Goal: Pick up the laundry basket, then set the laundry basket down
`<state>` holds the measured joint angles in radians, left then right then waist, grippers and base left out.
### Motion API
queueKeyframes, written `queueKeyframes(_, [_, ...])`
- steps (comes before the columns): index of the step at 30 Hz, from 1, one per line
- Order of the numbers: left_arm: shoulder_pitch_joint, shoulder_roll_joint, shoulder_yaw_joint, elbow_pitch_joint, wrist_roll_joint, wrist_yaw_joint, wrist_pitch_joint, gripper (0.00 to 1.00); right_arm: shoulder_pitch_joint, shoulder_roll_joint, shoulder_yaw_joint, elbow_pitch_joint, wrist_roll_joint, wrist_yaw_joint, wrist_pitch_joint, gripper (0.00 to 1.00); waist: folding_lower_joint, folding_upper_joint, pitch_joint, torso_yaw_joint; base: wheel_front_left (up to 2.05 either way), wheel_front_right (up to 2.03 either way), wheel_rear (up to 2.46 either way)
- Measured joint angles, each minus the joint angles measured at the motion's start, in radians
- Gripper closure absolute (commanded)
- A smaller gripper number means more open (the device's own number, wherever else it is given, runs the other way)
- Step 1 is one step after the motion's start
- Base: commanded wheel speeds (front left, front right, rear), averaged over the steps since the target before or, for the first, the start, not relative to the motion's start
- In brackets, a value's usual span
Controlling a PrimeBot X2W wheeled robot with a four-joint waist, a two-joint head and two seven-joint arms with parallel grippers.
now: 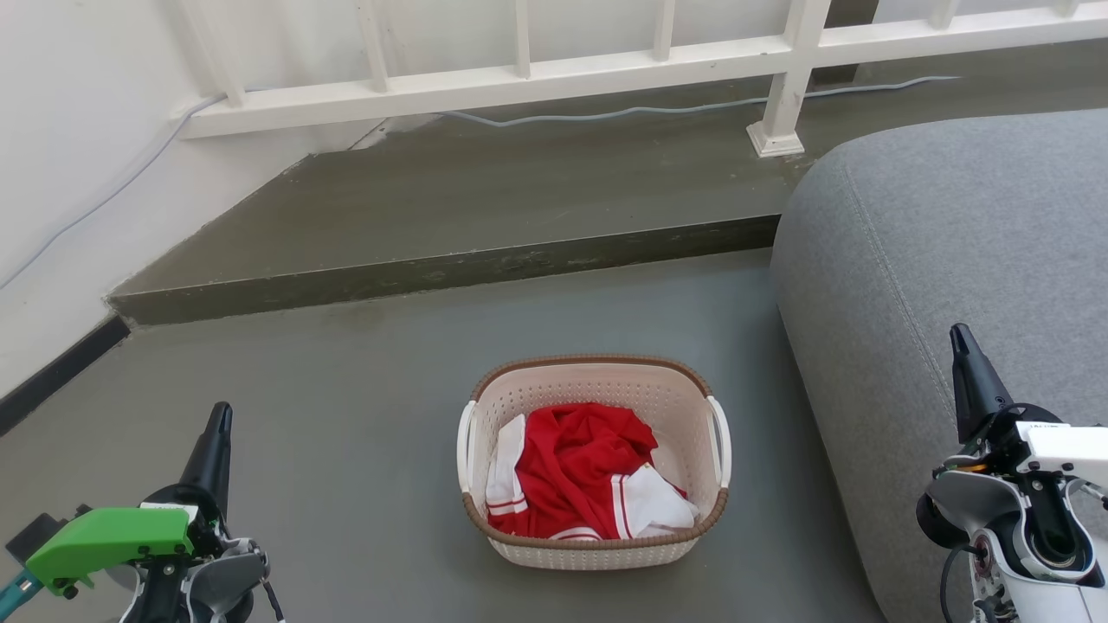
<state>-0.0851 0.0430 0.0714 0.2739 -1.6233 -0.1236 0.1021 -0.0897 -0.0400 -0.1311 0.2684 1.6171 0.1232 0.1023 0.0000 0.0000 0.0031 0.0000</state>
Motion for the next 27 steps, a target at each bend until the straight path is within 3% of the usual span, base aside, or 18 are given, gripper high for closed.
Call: queueKeyframes(27, [0.000, 0.000, 0.001, 0.000, 0.000, 0.000, 0.003, 1.00, 0.000, 0.000, 0.000, 0.000, 0.000, 0.000, 0.000, 1.00, 0.0000, 0.0000, 0.000, 0.000, 0.00, 0.00, 0.00])
